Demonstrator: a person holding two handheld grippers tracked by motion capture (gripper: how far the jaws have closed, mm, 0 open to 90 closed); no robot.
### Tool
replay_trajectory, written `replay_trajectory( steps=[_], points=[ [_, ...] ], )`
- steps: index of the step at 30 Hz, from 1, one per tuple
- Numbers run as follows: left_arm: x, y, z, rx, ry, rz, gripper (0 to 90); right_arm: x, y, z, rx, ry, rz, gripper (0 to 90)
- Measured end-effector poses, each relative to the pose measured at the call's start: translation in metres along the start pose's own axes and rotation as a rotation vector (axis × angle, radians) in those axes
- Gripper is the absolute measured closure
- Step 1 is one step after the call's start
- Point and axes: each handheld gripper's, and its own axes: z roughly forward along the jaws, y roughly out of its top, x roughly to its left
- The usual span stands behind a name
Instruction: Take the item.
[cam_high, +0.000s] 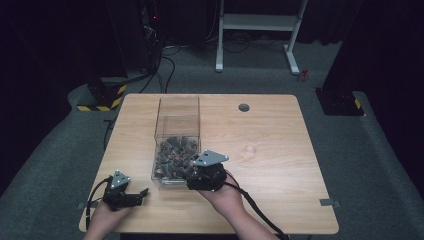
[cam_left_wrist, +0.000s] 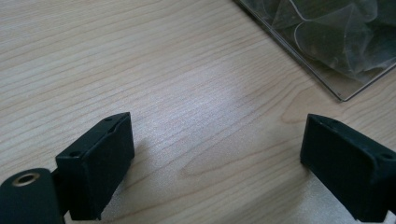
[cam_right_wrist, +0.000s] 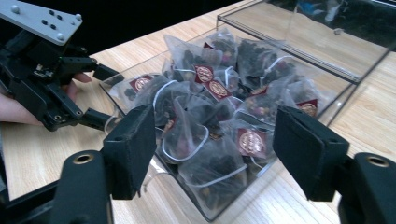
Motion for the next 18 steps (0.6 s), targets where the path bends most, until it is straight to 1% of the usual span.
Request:
replay_trajectory(
  steps=[3, 4, 8, 13, 16, 18],
  points=[
    [0.0, 0.0, 0.0, 0.0, 0.0, 0.0, 10.1, 0.002, 0.001, 0.002, 0.0, 0.007, -0.003, 33.3],
    [0.0, 0.0, 0.0, 0.0, 0.0, 0.0, 10.1, 0.003, 0.001, 0.003, 0.002, 0.012, 0.003, 33.5],
    [0.0, 0.0, 0.0, 0.0, 0.0, 0.0, 10.1, 0.005, 0.002, 0.006, 0.004, 0.016, -0.011, 34.5],
    [0.0, 0.0, 0.0, 0.0, 0.0, -0.001, 10.1, 0.008, 0.004, 0.01, 0.008, 0.027, -0.012, 36.8],
    [0.0, 0.0, 0.0, 0.0, 0.0, 0.0, 10.1, 0.01, 0.004, 0.013, 0.008, 0.035, -0.014, 39.4],
    [0.0, 0.0, 0.0, 0.0, 0.0, 0.0, 10.1, 0.011, 0.004, 0.015, 0.012, 0.039, -0.02, 42.7]
  ],
)
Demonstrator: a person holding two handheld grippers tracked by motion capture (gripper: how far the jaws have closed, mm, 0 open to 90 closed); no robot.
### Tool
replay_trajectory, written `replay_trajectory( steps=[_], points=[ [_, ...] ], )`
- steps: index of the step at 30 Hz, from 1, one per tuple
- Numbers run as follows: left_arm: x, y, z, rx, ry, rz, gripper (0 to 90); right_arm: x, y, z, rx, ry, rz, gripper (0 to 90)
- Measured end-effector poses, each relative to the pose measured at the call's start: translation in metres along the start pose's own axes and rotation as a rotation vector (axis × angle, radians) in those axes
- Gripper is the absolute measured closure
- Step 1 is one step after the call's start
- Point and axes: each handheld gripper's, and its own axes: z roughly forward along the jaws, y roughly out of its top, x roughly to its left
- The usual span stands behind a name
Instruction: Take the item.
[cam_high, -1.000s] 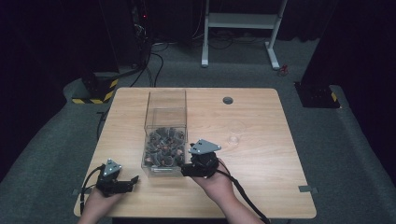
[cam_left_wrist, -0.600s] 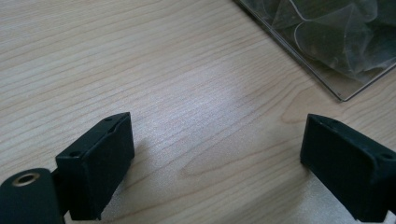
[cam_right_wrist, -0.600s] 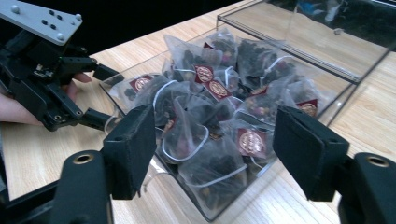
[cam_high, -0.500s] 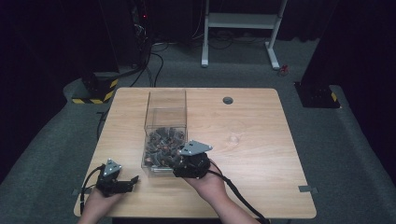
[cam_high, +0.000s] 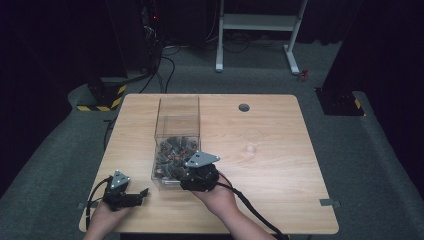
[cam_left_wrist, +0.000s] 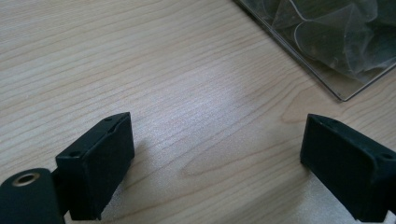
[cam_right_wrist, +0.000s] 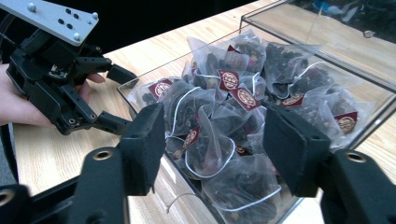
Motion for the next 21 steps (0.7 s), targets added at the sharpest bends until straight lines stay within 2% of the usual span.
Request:
replay_trajectory(
  steps=[10, 15, 21],
  points=[
    [0.0, 0.0, 0.0, 0.0, 0.0, 0.0, 10.1, -0.0001, -0.0041, 0.006, 0.043, 0.008, 0.014, 60.9],
    [-0.0002, -0.0001, 0.0, 0.0, -0.001, -0.003, 10.1, -0.0012, -0.0073, 0.0064, 0.046, 0.012, 0.026, 67.2],
    [0.0, 0.0, 0.0, 0.0, 0.0, 0.0, 10.1, -0.0022, -0.0097, 0.006, 0.044, 0.005, 0.017, 75.2]
  ],
)
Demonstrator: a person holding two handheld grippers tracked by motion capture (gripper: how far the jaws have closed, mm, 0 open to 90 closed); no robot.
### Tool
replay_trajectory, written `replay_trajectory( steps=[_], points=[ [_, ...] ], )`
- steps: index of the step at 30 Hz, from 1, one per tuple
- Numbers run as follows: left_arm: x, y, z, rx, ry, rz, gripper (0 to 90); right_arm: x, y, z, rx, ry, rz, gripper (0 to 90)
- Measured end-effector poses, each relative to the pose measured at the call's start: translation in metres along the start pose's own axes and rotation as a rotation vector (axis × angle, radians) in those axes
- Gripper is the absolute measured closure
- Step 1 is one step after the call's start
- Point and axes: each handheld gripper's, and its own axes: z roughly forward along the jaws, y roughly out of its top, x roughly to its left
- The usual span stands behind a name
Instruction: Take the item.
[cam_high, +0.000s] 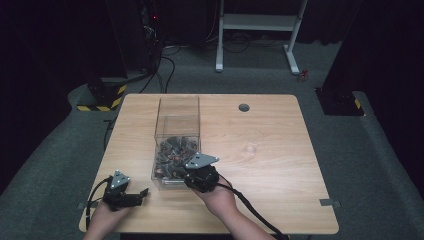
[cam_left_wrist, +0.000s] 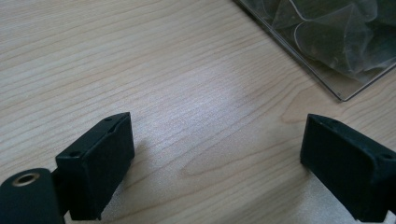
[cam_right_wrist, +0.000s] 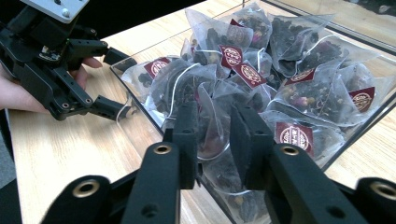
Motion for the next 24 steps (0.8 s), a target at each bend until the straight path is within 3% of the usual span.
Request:
replay_trajectory(
  steps=[16, 24],
  points=[
    [0.0, 0.0, 0.0, 0.0, 0.0, 0.001, 10.1, 0.0004, -0.0016, 0.0007, -0.005, -0.004, -0.007, 89.5],
    [0.0001, 0.0, 0.0, 0.0, 0.0, 0.001, 10.1, -0.0001, -0.0037, -0.0026, -0.021, -0.007, -0.002, 90.0]
  ],
)
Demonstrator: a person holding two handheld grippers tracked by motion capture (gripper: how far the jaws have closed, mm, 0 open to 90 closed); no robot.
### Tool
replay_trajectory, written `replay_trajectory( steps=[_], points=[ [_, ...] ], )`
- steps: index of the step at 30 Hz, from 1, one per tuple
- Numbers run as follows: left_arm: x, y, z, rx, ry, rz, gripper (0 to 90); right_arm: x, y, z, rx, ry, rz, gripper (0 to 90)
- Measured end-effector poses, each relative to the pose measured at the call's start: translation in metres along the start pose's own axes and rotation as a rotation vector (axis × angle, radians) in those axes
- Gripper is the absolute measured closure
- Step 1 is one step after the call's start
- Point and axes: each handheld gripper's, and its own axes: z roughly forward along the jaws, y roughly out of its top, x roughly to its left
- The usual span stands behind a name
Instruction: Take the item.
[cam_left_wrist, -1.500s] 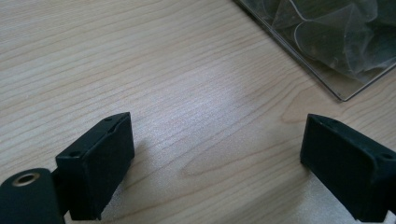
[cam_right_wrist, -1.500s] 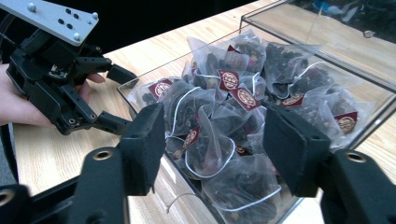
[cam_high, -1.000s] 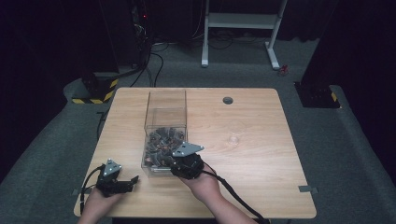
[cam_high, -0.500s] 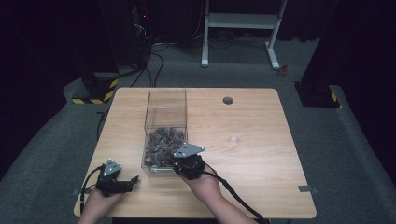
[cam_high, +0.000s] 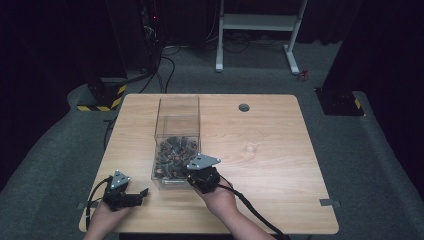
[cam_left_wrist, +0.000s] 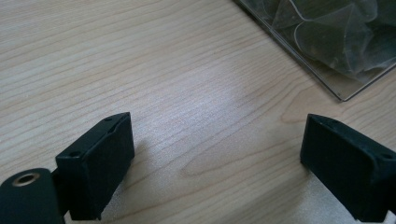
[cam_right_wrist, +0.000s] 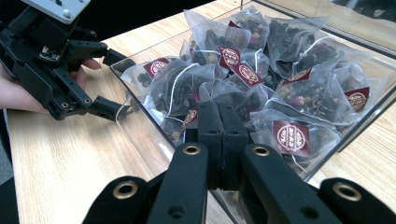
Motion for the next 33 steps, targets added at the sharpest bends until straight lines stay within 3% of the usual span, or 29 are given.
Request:
replay_trajectory(
  steps=[11, 14, 33],
  points=[
    [0.0, 0.0, 0.0, 0.0, 0.0, -0.002, 10.1, -0.003, 0.0, -0.007, -0.039, 0.004, -0.002, 90.0],
    [0.0, 0.0, 0.0, 0.0, 0.0, -0.002, 10.1, -0.002, 0.0, -0.009, -0.071, 0.008, -0.008, 90.0],
    [0.0, 0.0, 0.0, 0.001, 0.0, 0.002, 10.1, -0.003, 0.004, -0.023, -0.155, 0.01, 0.025, 90.0]
  ],
)
